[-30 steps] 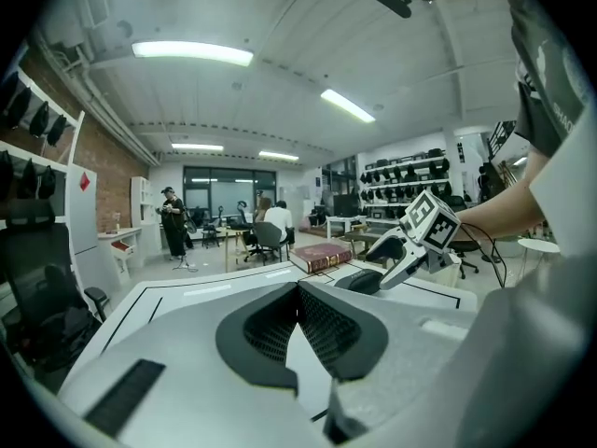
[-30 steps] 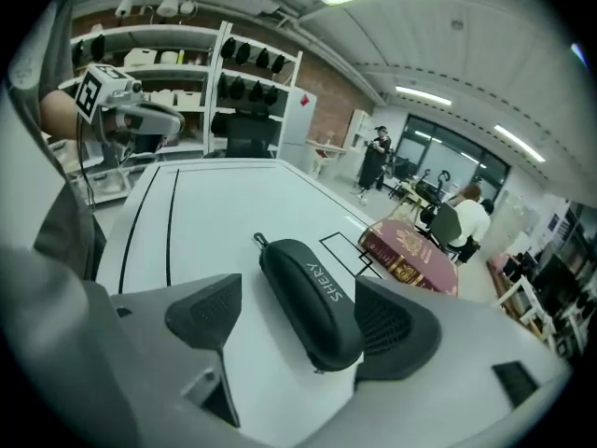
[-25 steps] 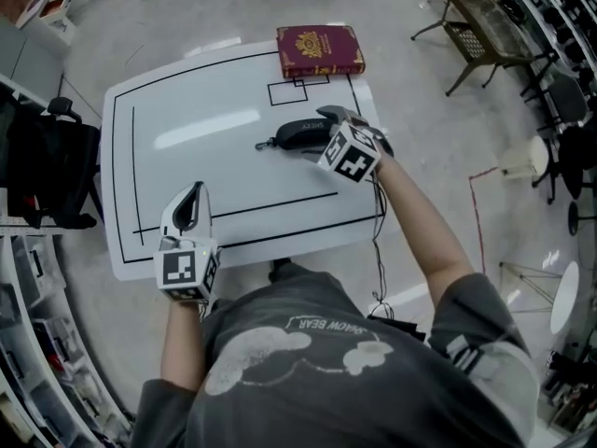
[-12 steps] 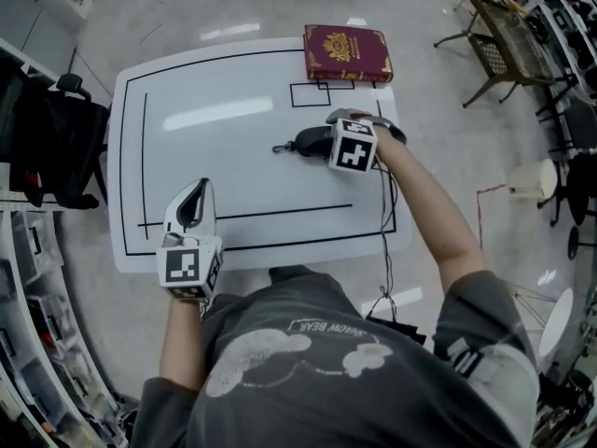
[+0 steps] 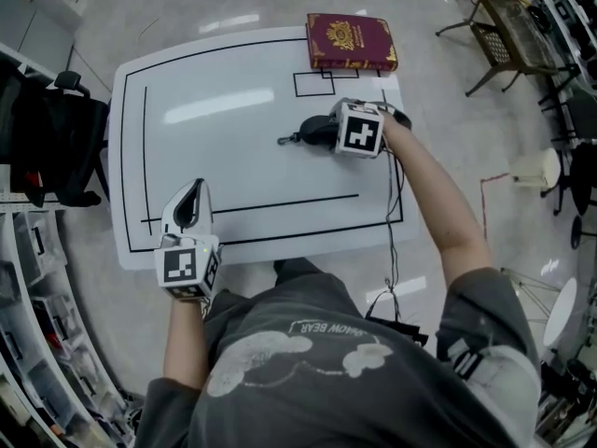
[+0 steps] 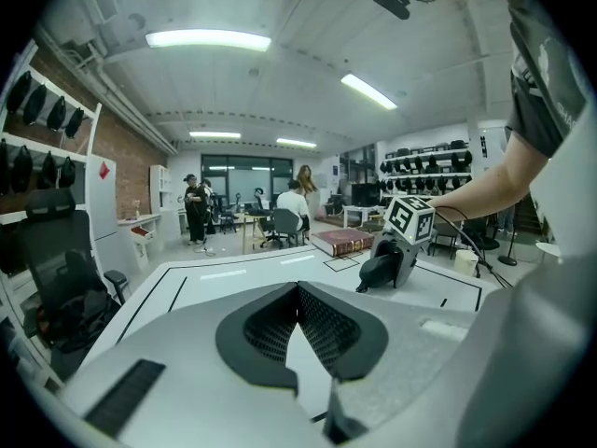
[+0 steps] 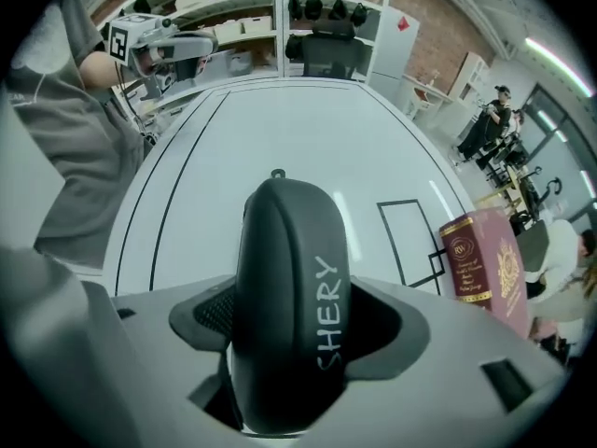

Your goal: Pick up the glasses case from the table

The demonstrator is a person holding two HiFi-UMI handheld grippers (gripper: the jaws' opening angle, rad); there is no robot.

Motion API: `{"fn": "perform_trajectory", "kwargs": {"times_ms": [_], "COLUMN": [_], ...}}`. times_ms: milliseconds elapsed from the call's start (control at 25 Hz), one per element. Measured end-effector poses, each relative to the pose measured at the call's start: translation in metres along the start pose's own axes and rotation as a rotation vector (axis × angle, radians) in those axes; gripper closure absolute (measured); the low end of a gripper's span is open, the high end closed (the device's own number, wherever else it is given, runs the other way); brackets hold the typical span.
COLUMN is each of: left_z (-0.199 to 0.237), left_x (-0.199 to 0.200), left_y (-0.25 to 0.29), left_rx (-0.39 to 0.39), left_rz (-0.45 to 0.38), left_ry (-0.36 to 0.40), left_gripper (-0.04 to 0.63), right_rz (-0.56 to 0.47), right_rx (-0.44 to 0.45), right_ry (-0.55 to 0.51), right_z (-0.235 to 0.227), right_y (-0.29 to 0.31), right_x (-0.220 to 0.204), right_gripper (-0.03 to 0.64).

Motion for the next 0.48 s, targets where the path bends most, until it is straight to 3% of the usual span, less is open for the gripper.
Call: {"fn": "perform_trajectory", "kwargs": {"times_ms": [160, 480], "left_z": [0.007, 0.029], "left_x": [-0.001, 0.007], "left_y": [-0.005, -0.028], "left_rx": [-0.034, -0.125], "left_rz": [-0.013, -0.065], "left_ry": [-0.006, 0.005], "left_gripper": [0.594, 0.594], "right_rz": [-0.078, -0.414], "right_rx": [-0.1, -0.235], "right_ry": [0.091, 0.313], "right_z": [0.007, 0.059], "right_y": [-0.012, -0.057], "right_x": [0.003, 0.044], "right_gripper": [0.29, 0.291]}}
Point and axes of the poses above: the fingertips, and each gripper's own axes: y forward along the fingers, z to its left, x out of its top, the point moved 6 cm from there along -y, backward along the fingers, and after that the axes turned 11 degrees about x, right-handed, at the moved point
